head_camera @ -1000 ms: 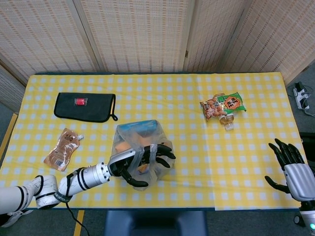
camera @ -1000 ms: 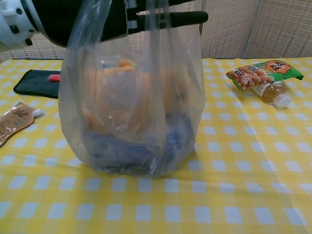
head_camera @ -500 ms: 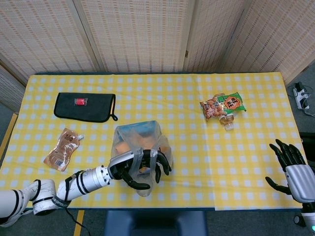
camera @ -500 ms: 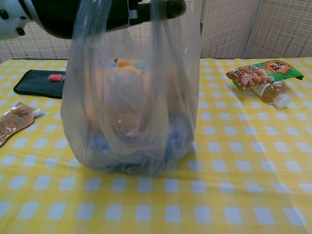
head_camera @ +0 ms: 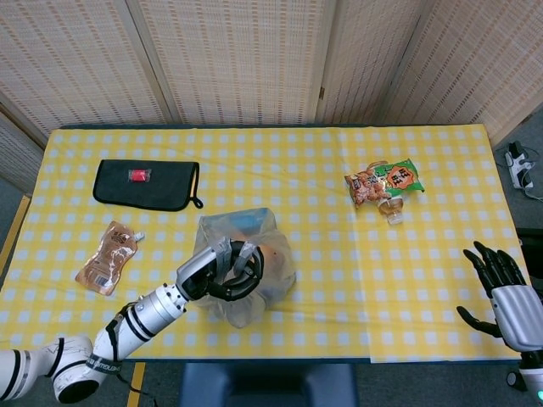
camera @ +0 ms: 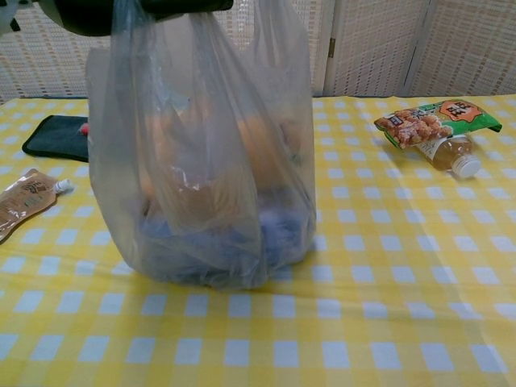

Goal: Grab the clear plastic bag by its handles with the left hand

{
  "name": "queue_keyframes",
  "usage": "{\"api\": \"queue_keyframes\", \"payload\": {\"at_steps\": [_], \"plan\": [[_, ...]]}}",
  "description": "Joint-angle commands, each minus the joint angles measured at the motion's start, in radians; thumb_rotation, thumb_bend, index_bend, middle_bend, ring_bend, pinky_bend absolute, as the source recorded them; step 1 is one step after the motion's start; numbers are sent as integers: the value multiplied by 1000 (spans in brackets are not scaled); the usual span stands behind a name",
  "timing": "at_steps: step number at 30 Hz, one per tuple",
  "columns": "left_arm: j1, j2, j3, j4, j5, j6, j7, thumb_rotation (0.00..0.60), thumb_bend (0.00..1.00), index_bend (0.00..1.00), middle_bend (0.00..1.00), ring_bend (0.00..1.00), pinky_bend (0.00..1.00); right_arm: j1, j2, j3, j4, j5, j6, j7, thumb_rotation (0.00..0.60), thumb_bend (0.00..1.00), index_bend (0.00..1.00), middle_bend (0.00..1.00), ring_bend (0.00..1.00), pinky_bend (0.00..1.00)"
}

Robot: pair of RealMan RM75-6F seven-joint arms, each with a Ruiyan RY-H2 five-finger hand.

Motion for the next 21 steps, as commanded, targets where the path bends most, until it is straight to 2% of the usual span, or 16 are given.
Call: {"api": "queue_keyframes", "payload": {"at_steps": [1,9,13,16,21], "plan": [[39,9,-43,-39,-42,-12,35,600,834,821,1000,878,1000,0,0,-1,-1,-1,0,-1,600,266,0,0,0,0],[75,88,-103,-80,-71,-56,48,600,837,825,1000,878,1000,-3,3,-3,-3,-5,4,3,600,266,0,0,0,0],[86,162,-160,-123,-107,-64,75,600,837,826,1000,878,1000,-5,4,-5,-4,-8,8,6,600,265,0,0,0,0],[82,241,-229,-173,-167,-77,100,600,836,827,1000,879,1000,-6,4,-5,-3,-7,7,7,600,265,0,0,0,0],[42,381,-373,-241,-299,-133,131,600,836,827,1000,879,1000,-1,-1,-5,-5,-2,-6,-1,600,266,0,0,0,0]]}}
